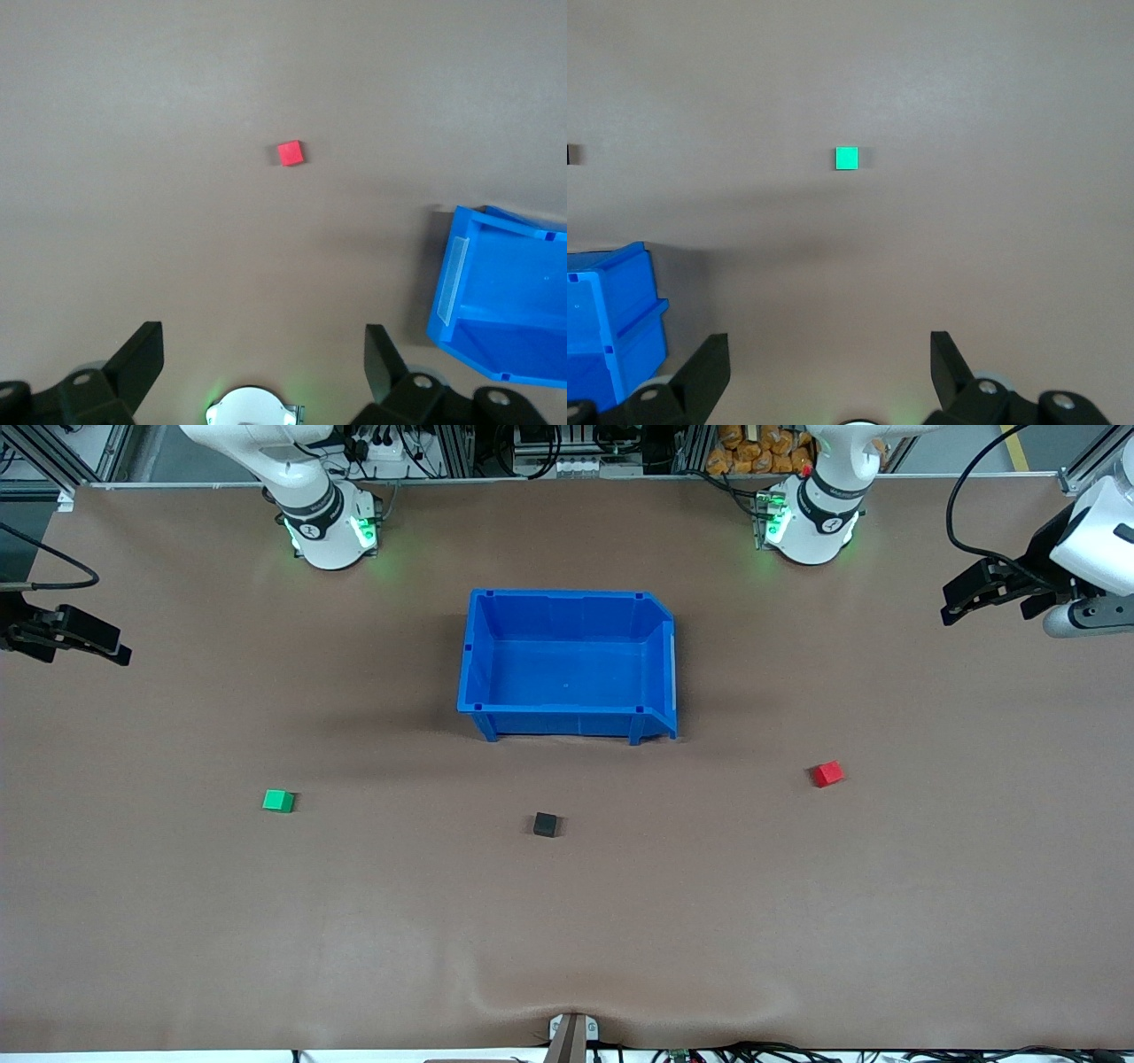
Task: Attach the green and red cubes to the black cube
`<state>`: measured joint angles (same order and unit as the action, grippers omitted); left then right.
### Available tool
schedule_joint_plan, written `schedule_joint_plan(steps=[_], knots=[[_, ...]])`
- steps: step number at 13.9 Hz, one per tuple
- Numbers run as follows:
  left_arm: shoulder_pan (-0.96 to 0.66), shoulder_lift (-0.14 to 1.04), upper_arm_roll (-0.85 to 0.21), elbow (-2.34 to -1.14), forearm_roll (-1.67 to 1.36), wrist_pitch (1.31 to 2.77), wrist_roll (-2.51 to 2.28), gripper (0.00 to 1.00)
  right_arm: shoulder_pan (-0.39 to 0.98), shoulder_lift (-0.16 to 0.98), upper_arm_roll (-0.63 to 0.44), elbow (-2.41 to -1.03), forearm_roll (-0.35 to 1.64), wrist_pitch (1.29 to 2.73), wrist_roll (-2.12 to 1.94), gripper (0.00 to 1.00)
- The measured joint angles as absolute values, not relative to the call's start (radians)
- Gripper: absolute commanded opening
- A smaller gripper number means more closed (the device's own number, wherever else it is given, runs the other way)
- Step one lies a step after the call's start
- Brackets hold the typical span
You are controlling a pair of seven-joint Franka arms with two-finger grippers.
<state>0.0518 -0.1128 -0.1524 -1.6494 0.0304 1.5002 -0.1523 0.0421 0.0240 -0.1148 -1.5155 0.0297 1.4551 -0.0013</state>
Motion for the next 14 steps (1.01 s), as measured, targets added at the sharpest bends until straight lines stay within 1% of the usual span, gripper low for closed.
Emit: schedule_joint_plan(steps=[5,9,14], knots=[[0.052,-0.106,-0.151,-1.646,0.03,1.494,-0.146,1.0,0.041,0.024,-0.117,-1.515,0.028,1.455,-0.001,1.0],[0.053,-0.072,-0.15,-1.605,0.03,1.494,-0.139,1.0,0.041,0.024,-0.118,-1.515,0.027,1.455,0.0,1.0],[0.053,-0.068,-0.15,-1.598,0.03,1.493,-0.139,1.0,0.036,0.024,-0.123,-1.514,0.026,1.459,0.003,1.0]])
